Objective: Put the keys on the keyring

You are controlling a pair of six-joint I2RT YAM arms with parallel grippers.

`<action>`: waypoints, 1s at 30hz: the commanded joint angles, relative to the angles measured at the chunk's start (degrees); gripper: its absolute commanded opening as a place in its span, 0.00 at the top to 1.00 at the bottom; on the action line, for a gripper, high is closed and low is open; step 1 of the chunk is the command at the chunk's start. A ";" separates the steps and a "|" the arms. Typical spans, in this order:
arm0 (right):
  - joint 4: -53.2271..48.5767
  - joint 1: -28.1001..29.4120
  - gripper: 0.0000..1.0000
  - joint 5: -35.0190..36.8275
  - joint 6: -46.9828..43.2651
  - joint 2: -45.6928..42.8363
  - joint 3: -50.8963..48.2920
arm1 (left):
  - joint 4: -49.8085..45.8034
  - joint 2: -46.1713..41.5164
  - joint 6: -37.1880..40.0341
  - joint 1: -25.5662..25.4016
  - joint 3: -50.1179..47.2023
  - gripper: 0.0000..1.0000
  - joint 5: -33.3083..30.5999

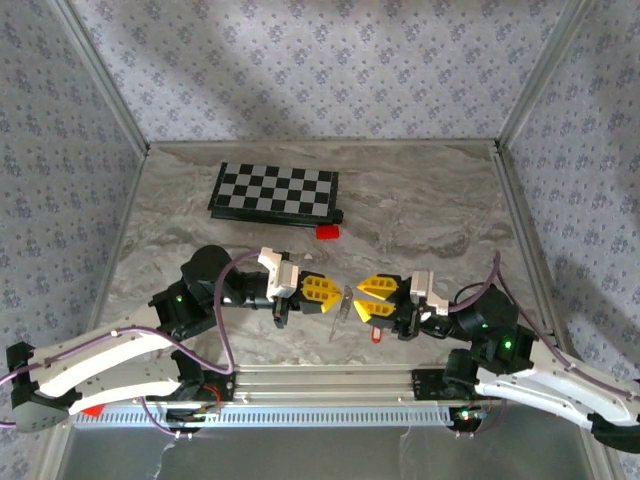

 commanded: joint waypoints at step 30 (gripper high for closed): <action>2.77 1.88 0.81 2.16 -1.47 3.35 2.01 | -3.13 0.27 3.51 -0.59 1.36 1.00 -2.90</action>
